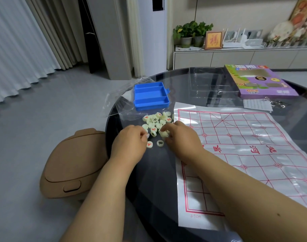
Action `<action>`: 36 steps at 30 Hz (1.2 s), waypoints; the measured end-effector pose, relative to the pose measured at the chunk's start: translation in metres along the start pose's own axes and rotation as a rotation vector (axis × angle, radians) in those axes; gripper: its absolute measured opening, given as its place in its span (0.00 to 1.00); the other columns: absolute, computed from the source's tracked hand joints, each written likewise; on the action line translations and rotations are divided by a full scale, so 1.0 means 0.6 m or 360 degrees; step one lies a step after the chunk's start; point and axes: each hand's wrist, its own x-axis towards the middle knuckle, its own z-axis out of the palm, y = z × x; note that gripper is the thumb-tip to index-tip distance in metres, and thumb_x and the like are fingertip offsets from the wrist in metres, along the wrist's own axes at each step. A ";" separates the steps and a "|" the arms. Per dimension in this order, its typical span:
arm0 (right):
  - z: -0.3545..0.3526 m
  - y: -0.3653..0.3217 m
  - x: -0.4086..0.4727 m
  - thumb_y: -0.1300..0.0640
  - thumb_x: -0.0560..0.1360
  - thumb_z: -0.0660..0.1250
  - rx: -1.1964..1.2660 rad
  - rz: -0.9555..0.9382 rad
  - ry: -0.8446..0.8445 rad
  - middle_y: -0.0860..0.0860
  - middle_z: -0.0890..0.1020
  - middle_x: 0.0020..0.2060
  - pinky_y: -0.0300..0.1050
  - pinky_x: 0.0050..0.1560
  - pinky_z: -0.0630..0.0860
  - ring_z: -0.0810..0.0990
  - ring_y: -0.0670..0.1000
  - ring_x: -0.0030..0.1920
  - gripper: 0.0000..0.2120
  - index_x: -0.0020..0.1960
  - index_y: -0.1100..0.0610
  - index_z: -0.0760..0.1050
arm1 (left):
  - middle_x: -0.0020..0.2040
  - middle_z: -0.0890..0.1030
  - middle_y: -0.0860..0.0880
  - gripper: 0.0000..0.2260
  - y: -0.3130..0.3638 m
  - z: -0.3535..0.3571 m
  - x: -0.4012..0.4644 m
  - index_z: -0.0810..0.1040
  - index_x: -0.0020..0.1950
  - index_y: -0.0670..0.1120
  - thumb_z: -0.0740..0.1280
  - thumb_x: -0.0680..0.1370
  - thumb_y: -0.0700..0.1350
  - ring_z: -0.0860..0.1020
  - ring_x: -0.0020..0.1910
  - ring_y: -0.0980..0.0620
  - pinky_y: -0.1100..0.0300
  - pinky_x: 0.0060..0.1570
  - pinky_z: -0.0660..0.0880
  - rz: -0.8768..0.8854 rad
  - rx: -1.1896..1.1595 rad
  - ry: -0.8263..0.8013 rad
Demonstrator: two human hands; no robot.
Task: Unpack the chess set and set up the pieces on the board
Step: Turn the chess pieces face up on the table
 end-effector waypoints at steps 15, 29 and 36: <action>-0.002 0.002 0.012 0.50 0.78 0.62 0.0264 0.0099 0.0099 0.50 0.76 0.48 0.43 0.44 0.68 0.74 0.51 0.50 0.11 0.56 0.52 0.80 | 0.48 0.77 0.53 0.04 -0.006 0.028 0.019 0.82 0.49 0.49 0.67 0.77 0.46 0.75 0.47 0.50 0.54 0.48 0.74 0.0038 -0.0186 0.0059; 0.012 -0.019 0.022 0.50 0.78 0.62 0.0145 -0.0044 -0.0079 0.51 0.74 0.47 0.45 0.48 0.73 0.74 0.54 0.53 0.11 0.55 0.48 0.82 | 0.42 0.76 0.57 0.06 -0.030 0.011 0.016 0.83 0.51 0.49 0.68 0.77 0.43 0.72 0.39 0.59 0.70 0.39 0.67 -0.0017 -0.0331 0.0158; 0.006 -0.015 0.036 0.52 0.78 0.63 0.0086 -0.0071 -0.0050 0.52 0.76 0.52 0.45 0.51 0.74 0.74 0.53 0.55 0.12 0.59 0.47 0.79 | 0.48 0.78 0.51 0.08 -0.042 0.025 0.021 0.83 0.53 0.50 0.70 0.76 0.43 0.75 0.50 0.47 0.51 0.54 0.75 0.0042 -0.0237 0.0131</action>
